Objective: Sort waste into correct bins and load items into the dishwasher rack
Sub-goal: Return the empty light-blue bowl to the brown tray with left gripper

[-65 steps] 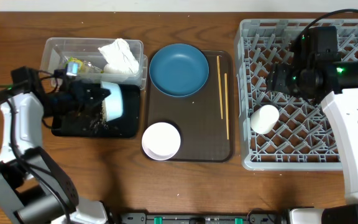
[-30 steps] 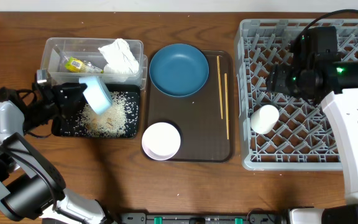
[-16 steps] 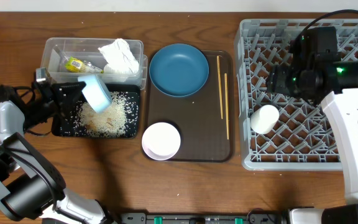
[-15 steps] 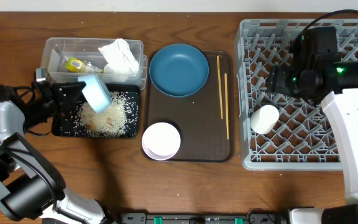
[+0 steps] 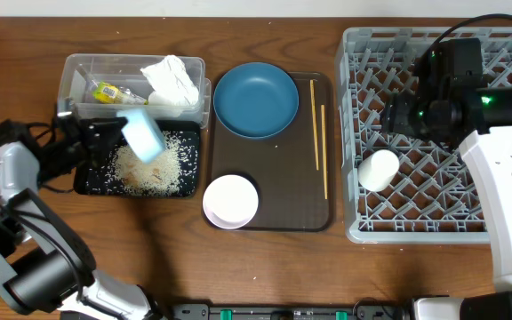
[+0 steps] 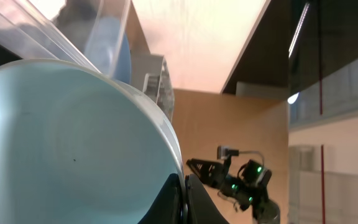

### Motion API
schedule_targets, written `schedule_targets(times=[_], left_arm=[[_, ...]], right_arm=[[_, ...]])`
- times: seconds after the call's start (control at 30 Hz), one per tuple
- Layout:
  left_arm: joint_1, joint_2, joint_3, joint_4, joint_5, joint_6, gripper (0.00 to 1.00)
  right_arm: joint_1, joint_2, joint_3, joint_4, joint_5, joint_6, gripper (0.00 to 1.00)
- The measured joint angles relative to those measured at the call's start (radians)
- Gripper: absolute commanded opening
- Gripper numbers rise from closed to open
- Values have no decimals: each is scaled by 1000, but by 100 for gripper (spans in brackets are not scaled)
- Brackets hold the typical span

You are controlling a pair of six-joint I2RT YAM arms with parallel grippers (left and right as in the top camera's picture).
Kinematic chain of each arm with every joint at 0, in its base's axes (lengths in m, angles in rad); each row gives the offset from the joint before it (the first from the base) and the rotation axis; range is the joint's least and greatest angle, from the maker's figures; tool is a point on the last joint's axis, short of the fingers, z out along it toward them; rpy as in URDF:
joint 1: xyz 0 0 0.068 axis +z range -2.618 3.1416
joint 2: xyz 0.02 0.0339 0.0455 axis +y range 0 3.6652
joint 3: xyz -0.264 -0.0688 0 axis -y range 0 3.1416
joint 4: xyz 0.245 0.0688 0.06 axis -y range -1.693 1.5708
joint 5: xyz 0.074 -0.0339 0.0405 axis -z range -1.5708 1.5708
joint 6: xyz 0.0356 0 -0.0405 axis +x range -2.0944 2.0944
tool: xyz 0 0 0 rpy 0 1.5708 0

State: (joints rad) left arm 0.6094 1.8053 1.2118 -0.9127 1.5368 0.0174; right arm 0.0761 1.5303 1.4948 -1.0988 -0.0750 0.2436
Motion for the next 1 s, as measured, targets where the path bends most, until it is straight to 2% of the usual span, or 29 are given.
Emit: schedule_targets(times=[0.13,0.27,0.5,0.77,1.0], left_arm=[[-112,-72,0,-1,-71,15,6],[-293,-216,0,18,-201,19,6],[-713,-388,0,122,-592,-21,6],[-1174,-298,0,259,-1099,-80,6],[-1351,-156,0,371,-1354,-97,6]], right_arm=[[0,0,0,0,0,0,71],[0,0,0,0,0,0,71],[0,0,0,4,0,0,71],[0,0,0,2,0,-3,71],[0,0,0,3,0,-3,71]])
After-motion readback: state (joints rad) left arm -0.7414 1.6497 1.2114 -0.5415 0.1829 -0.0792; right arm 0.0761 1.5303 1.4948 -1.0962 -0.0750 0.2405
